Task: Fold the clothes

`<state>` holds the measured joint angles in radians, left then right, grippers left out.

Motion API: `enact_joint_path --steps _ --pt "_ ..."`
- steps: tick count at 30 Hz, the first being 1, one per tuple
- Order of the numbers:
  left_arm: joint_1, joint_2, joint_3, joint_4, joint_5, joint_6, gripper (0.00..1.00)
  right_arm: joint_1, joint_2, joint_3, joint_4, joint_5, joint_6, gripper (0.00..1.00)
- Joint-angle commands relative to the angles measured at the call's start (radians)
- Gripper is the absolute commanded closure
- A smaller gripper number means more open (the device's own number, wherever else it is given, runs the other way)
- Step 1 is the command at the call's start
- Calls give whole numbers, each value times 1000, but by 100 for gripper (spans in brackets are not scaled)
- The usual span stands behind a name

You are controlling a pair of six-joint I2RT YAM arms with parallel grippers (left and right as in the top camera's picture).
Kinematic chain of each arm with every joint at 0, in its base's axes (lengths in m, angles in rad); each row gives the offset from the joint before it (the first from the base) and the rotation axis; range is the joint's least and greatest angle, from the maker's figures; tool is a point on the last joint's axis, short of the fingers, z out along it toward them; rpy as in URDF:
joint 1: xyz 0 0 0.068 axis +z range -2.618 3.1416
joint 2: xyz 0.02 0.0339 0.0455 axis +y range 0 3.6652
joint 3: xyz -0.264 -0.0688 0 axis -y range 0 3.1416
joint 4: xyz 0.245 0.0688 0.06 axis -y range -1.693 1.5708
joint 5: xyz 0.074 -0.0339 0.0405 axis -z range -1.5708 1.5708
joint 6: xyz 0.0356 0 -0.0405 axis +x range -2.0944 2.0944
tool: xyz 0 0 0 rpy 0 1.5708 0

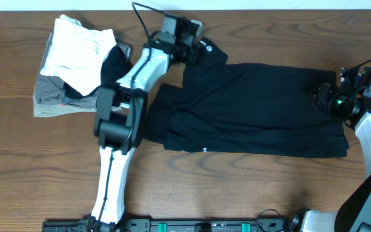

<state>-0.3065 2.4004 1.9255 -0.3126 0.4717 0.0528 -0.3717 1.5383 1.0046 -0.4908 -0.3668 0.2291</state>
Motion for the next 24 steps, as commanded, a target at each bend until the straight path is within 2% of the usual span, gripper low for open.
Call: enact_joint_path --steps 1,8,14,16,24 --pt "16 -136 8 -54 10 45 94 6 6 -6 19 0 -5 49" --pt "13 -219 8 -266 3 51 94 6 6 -6 56 0 -3 49" --pt "13 -224 8 -469 3 52 94 5 6 -6 108 26 5 49" --pt "13 -224 8 -516 3 51 94 5 11 -5 145 75 25 46" --pt "13 -224 8 -570 12 51 94 4 172 1 412 139 32 46"
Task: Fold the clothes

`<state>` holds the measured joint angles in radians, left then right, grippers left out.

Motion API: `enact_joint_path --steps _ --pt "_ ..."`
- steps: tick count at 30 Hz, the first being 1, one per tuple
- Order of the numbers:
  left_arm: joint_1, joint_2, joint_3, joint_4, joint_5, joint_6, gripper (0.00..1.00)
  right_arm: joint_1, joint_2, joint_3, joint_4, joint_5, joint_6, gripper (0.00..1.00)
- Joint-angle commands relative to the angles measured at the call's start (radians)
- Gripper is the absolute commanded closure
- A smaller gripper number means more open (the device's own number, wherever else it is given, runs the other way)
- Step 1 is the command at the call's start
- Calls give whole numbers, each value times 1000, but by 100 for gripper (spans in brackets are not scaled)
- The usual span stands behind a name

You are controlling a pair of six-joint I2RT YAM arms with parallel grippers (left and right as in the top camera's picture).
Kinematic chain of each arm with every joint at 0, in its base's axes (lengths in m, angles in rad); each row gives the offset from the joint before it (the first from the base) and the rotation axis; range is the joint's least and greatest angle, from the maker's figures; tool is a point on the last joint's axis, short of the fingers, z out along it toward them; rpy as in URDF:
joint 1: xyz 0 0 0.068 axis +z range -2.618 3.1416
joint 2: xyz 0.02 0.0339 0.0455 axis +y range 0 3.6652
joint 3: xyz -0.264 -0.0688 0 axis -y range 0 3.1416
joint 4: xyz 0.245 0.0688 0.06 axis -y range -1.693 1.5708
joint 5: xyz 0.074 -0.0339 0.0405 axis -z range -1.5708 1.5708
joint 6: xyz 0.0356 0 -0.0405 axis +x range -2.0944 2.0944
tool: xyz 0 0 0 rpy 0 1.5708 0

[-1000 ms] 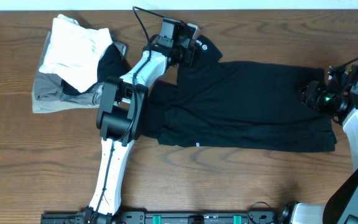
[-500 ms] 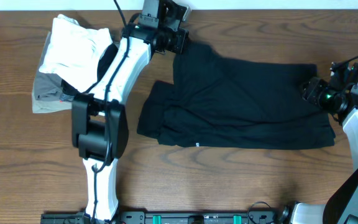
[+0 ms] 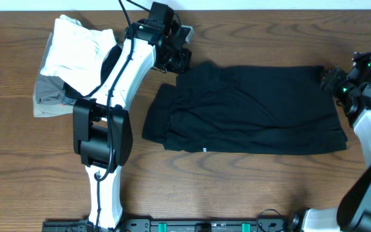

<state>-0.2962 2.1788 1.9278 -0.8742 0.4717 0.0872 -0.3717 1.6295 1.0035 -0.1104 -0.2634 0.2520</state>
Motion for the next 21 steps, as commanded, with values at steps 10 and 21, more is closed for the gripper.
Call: enact_joint_path --steps 10,21 --pt "-6 -2 5 -4 14 18 94 3 430 116 338 19 9 49" --pt "-26 -2 5 4 14 18 93 6 605 235 354 -26 13 47"
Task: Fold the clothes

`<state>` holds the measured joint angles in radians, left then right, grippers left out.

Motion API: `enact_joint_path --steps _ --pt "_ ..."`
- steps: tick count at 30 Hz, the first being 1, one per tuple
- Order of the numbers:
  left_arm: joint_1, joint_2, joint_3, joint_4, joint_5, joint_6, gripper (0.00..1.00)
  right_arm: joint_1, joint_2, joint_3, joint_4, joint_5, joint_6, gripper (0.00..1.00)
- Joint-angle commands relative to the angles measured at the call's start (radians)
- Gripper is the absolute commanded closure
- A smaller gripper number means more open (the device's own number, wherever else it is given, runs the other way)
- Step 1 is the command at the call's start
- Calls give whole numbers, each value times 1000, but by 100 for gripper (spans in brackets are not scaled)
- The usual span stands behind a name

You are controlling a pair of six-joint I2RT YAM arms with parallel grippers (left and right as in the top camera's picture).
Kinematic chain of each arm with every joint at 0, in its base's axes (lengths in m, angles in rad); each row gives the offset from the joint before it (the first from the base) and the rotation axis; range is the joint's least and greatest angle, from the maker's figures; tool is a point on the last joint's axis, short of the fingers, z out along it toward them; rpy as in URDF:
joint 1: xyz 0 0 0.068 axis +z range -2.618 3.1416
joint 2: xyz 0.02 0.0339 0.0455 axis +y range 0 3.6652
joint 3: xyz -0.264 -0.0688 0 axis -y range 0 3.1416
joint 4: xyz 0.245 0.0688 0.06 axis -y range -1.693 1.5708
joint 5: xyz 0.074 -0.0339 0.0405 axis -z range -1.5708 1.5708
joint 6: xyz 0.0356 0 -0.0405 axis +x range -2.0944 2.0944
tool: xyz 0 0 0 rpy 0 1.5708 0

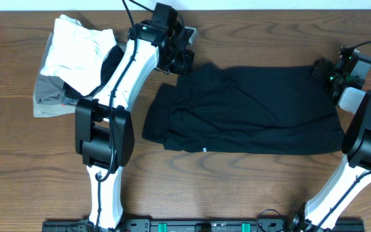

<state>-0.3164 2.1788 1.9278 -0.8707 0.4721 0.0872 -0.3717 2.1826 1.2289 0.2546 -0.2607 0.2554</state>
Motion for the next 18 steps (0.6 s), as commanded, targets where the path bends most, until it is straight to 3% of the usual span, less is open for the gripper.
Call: enact_joint_path --steps 1,10,12,15,18 --pt "-8 -2 5 2 13 18 93 8 58 9 -14 -38 10 51" --pt "-9 -2 5 9 13 18 93 8 51 9 -177 -121 -75 65" --pt "-9 -2 5 9 13 18 93 5 48 9 -186 -140 -81 73" --pt "-9 -2 5 8 13 18 93 1 40 9 -189 -140 -77 98" --pt "-9 -2 5 8 13 18 93 -12 2 9 -192 -140 -74 99"
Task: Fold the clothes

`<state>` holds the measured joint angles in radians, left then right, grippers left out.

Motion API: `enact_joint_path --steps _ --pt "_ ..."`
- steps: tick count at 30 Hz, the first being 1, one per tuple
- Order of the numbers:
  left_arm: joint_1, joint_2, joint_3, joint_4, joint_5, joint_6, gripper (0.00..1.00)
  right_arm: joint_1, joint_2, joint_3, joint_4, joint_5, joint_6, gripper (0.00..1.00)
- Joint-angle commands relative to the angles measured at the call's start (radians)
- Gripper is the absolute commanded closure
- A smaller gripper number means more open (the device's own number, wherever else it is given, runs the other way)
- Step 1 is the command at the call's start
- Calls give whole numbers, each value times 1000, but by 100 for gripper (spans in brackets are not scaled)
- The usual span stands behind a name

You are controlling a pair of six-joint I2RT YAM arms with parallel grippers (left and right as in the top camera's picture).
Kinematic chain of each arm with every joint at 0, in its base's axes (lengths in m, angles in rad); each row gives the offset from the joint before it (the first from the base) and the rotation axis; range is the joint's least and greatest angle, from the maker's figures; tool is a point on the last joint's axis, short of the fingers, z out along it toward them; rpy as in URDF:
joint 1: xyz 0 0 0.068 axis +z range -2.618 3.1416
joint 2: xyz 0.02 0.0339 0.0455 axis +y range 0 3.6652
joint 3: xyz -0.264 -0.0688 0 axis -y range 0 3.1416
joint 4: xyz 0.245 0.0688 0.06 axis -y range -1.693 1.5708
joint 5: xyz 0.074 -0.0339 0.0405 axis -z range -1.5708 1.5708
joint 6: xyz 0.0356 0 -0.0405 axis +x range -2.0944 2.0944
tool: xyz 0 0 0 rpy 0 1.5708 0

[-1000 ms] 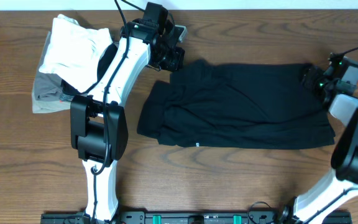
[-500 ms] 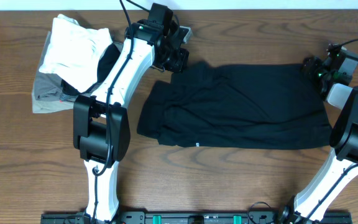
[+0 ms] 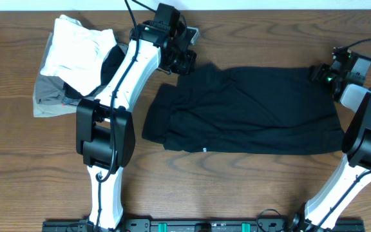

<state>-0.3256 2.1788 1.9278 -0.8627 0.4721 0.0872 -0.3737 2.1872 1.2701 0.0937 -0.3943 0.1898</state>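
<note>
A black garment (image 3: 250,109) lies spread flat across the middle of the table, its far edge straight and taut. My left gripper (image 3: 184,63) sits on the garment's far left corner, apparently shut on the cloth there. My right gripper (image 3: 319,72) rests at the far right corner. Its dark fingers merge with the black cloth, so their state is hidden.
A pile of clothes lies at the far left: a white garment (image 3: 79,45) on top, a grey one (image 3: 49,100) beneath, and a dark piece (image 3: 111,64) beside my left arm. The table's back edge (image 3: 269,10) runs close behind both grippers.
My right gripper has shifted slightly at the far right corner. The left gripper and the garment look unchanged.
At first the left gripper held a raised flap at the garment's far left, and the right gripper was at the middle of its right edge. Then the left gripper stood further left with the far edge straight, and the right gripper was at the far right corner. Both stay there now.
</note>
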Motion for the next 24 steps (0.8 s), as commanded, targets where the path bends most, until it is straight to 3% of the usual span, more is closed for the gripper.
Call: enact_joint_path --steps 1,13,18,24 --pt "0 -2 5 0 13 18 93 -14 -24 -32 -39 -6 -8 99" --pt "1 -35 5 -70 5 18 93 -78 -406 -32 -305 2 -72 99" --pt "0 -61 5 -151 -90 18 94 -80 -476 -32 -406 33 -72 99" --pt "0 -61 5 -287 -100 18 94 -80 -480 -34 -549 69 -72 99"
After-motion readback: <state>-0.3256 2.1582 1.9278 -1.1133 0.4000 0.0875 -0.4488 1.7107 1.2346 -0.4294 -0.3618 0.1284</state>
